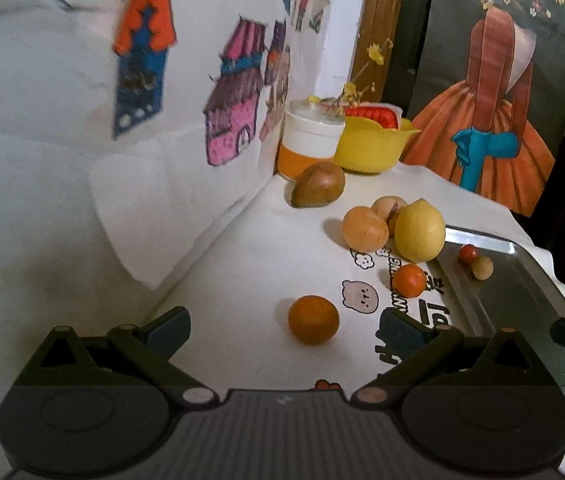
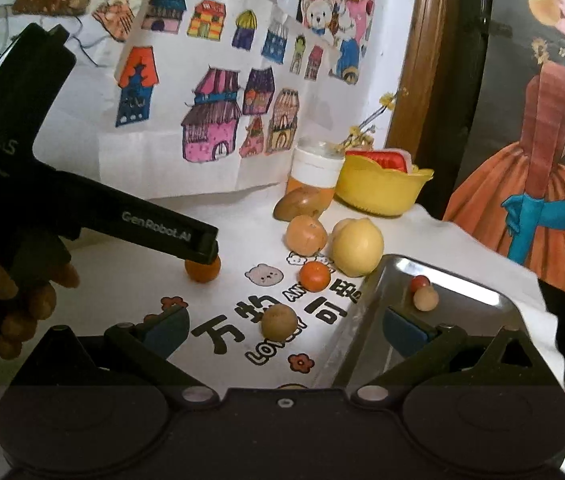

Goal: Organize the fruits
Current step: 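Grasp the orange tangerine with the left tool while the right tool grasps another brown round fruit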

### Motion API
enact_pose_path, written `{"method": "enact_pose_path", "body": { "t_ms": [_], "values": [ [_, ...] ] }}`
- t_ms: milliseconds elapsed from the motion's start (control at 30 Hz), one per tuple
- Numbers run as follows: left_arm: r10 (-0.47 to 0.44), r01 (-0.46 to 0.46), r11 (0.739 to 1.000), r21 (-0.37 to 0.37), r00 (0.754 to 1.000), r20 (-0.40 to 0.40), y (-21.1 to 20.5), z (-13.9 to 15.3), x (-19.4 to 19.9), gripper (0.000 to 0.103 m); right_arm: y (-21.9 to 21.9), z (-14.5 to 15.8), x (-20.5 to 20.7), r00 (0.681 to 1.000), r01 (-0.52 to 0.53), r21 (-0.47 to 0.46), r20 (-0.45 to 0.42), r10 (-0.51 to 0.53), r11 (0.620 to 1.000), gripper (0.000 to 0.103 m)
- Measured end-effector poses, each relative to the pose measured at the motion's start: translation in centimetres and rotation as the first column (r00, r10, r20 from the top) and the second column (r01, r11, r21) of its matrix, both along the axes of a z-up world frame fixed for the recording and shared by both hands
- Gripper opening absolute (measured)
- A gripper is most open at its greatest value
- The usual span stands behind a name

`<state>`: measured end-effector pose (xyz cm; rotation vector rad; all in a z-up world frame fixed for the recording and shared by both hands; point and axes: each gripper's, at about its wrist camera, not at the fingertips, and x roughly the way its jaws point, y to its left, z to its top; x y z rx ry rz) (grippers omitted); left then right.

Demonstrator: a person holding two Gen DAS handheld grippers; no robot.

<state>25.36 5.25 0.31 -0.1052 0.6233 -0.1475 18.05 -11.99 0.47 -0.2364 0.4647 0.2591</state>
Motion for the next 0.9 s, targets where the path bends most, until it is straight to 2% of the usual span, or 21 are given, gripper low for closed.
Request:
{"method": "enact_pose_path", "body": {
  "t_ms": [333, 533, 733, 900],
  "values": [
    [-0.047, 0.047, 0.999, 0.001, 0.998, -0.045, -1.1, -1.3, 2.0, 0.103, -0.3, -1.0, 1.9, 0.998, -0.039, -0.017, -0.050, 0.038, 0.999, 0.100],
    [-0.063, 0.064, 0.998, 0.024, 0.997, -0.048, -1.9, -1.6, 2.4, 0.102, -0.2, -1.3, 2.9, 0.995, -0.065, -0.020, -0.073, 0.063, 0.998, 0.090],
    [-0.064, 0.064, 0.998, 0.010, 0.997, -0.046, -1.9, -1.6, 2.6, 0.101, -0.6, -1.4, 3.7, 0.993, -0.057, 0.012, -0.099, 0.058, 0.998, 0.079],
    [-0.069, 0.068, 0.998, -0.007, 0.997, -0.039, -1.9, -1.5, 2.4, 0.089, -0.7, -1.7, 4.2, 0.988, -0.065, 0.026, -0.137, 0.068, 0.998, 0.061]
  ]
}}
